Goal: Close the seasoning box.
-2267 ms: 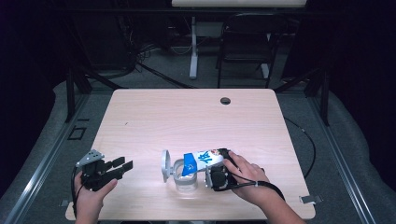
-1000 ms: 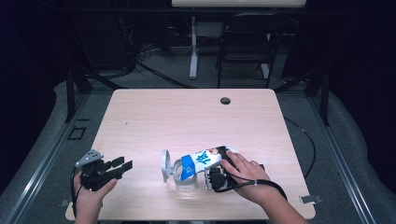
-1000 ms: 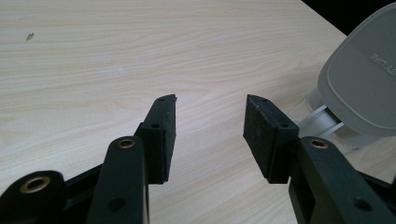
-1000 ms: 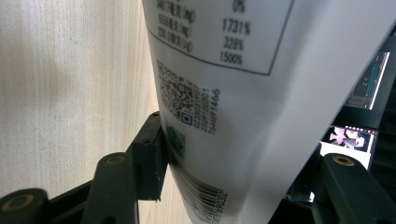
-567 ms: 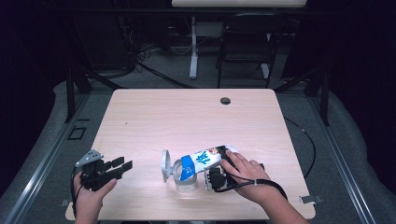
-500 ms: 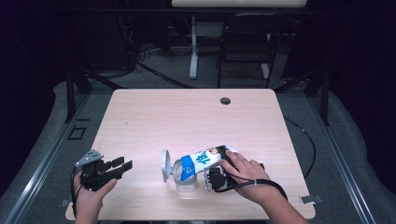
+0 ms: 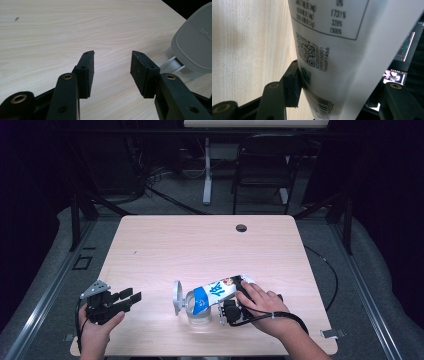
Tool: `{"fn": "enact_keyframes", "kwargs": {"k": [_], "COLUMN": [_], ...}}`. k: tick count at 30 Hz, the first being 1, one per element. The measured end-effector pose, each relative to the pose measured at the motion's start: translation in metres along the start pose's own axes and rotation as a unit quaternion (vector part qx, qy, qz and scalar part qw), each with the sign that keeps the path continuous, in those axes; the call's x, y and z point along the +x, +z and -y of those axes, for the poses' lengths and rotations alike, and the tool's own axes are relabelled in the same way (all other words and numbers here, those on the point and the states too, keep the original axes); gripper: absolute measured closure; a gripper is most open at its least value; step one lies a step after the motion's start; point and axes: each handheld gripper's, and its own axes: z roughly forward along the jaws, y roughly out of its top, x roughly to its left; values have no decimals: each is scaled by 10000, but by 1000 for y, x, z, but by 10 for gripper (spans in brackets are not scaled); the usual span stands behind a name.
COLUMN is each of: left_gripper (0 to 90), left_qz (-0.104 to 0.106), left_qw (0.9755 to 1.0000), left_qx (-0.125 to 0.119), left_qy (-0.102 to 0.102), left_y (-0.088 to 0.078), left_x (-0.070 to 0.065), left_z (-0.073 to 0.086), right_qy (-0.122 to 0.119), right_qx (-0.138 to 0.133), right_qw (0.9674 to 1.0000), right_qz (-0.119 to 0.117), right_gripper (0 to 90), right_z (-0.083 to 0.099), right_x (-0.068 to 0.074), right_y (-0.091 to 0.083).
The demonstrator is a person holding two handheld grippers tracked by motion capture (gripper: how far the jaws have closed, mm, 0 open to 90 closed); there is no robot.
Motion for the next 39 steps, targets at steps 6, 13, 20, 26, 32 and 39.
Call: {"fn": "enact_keyframes", "kwargs": {"k": [6,13,20,26,32,39], "left_gripper": [544,543,544,544,544,542], "left_qz": [-1,-1,18,11,0,4], "left_qw": [10000,10000,10000,10000,10000,10000], "left_qx": [10,10,15,25,0,8], "left_qy": [-3,-23,-28,-28,-20,-36], "left_y": [0,0,0,0,1,1], "left_x": [1,0,1,0,1,0], "left_z": [0,0,0,0,1,1], "right_qy": [16,-53,-64,-164,-181,-189], "right_qx": [-46,-14,-18,32,28,-23], "right_qw": [10000,10000,10000,9998,9998,9998], "right_qz": [8,41,45,74,82,109], "right_gripper": [441,440,441,441,441,441], "right_z": [0,0,0,-1,-1,-1], "right_x": [1,0,0,-1,-1,0], "right_y": [1,0,0,-1,-1,0]}}
